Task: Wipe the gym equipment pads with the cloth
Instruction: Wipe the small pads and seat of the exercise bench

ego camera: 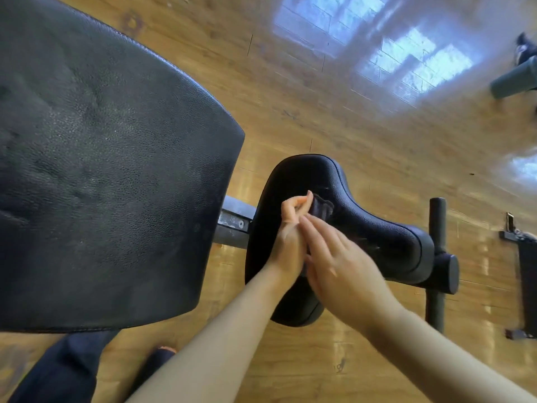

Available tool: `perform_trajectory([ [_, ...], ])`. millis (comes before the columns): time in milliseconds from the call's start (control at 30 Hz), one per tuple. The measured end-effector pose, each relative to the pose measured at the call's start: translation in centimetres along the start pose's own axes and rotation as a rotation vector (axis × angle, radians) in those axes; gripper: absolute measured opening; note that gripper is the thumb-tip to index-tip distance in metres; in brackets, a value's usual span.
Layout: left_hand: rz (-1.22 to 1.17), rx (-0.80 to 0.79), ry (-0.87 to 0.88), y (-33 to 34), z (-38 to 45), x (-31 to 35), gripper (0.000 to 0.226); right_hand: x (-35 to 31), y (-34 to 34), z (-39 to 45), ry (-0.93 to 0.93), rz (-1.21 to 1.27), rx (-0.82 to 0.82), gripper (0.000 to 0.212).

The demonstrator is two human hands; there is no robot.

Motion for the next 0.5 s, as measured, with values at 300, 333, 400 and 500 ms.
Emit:
perform_trajectory([
  [300,0.332,0.18,0.103,-3.1,1.7,-0.4,0.045,-0.8,2.6,3.2,0.101,-0.212,-0.199,0.016],
  [333,0.4,0.197,0.098,-3.7,1.8,-0.6,0.046,-1.1,2.4,3.3,0.094,-0.222,-0.201,0.017],
  [400,0.48,0.177,0.068,-4.5,2.1,-1.1,0.044,-1.5,2.6,3.0,0.067,-0.275,-0.24,0.031],
  [500,0.573,0.113,0.048,-5.0,2.1,-0.9,0.043,-2.1,3.0,2.1,0.077,-0.389,-0.392,0.048],
])
Point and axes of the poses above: each hand's wrist, its own z-axis towards the middle knuckle, its own y-axis out of the palm, x = y × z, the point moved 5 cm from there along z, towards the middle knuckle, and after that the axes turned 12 degrees about -z, right-handed, at the moved point
